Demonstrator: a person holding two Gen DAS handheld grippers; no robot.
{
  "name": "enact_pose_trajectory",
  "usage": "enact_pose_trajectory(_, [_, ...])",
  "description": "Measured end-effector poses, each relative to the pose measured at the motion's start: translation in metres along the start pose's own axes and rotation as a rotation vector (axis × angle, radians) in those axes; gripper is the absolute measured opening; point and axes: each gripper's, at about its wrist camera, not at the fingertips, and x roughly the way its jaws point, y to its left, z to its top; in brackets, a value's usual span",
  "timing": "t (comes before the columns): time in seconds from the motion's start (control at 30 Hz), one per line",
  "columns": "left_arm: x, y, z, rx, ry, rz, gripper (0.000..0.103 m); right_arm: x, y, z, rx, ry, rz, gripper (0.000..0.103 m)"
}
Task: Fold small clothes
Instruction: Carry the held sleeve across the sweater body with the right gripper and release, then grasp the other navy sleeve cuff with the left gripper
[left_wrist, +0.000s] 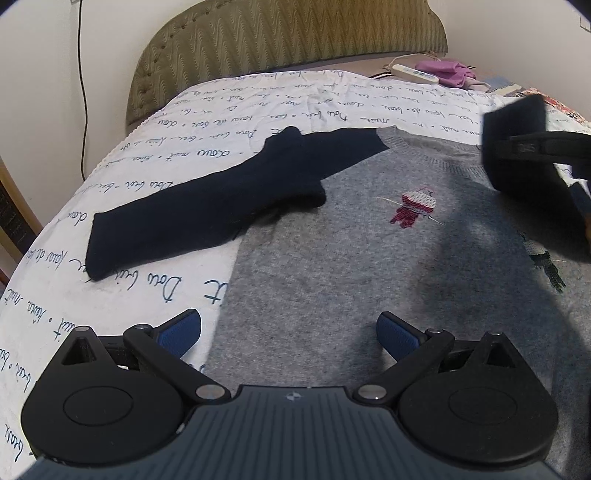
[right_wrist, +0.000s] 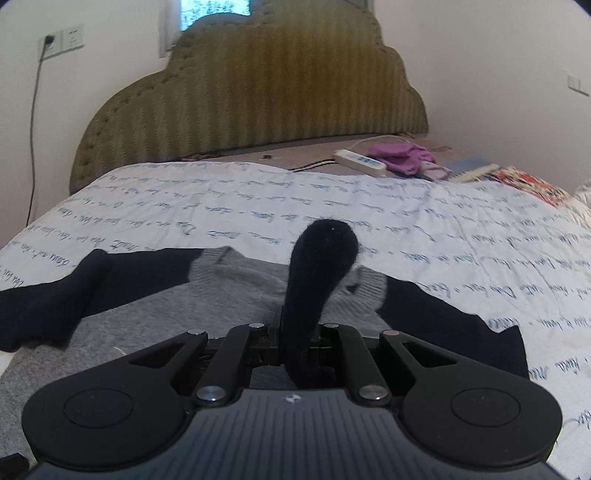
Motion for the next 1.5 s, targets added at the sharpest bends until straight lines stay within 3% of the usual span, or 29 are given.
enact_pose_trajectory(0.37, [-0.002,0.024,-0.001,-0.039,0.0,0.029,0.102,0.034,0.065,0.005,-0.108,0.046,0.068,0.009])
enact_pose_trajectory(0.5, [0.0,0.029,-0.003,-0.047,0.008,0.027,0.102,0.05,0.083,0.0,-0.173,0.14,0.091,0.01])
enact_pose_trajectory(0.6, [-0.001,0.032,-0.004,-0.047,0.006,0.029,0.102,0.054,0.089,-0.007,-0.205,0.161,0.085,0.019])
enact_pose_trajectory(0.63, [0.0,0.034,-0.004,-0.049,0.008,0.031,0.102,0.051,0.088,-0.009,-0.198,0.159,0.093,0.029])
enact_pose_trajectory(0.67, [0.001,0.036,-0.004,-0.052,0.012,0.034,0.102,0.047,0.086,-0.009,-0.182,0.16,0.11,0.047])
enact_pose_trajectory(0.73, [0.002,0.041,-0.004,-0.066,0.014,0.04,0.102,0.038,0.08,-0.008,-0.137,0.161,0.165,0.067])
enact_pose_trajectory(0.9, [0.003,0.052,-0.003,-0.106,0.021,0.045,0.102,0.032,0.068,-0.008,-0.016,0.203,0.336,0.068])
enact_pose_trajectory(0.97, [0.001,0.057,-0.003,-0.109,0.014,0.056,0.102,0.04,0.069,-0.011,-0.014,0.25,0.344,0.068])
enact_pose_trajectory(1.13, [0.003,0.079,-0.003,-0.167,0.011,0.092,0.102,0.028,0.073,-0.009,-0.006,0.21,0.367,0.069])
enact_pose_trajectory(1.27, [0.011,0.115,-0.001,-0.323,0.023,-0.001,0.099,0.026,0.081,-0.012,-0.036,0.215,0.293,0.069])
enact_pose_trajectory(1.33, [0.019,0.137,-0.001,-0.462,0.037,-0.054,0.092,0.015,0.081,-0.013,-0.013,0.189,0.323,0.069])
enact_pose_trajectory(1.5, [0.046,0.178,-0.007,-0.799,0.026,-0.245,0.092,-0.011,0.083,-0.015,-0.021,0.135,0.355,0.069])
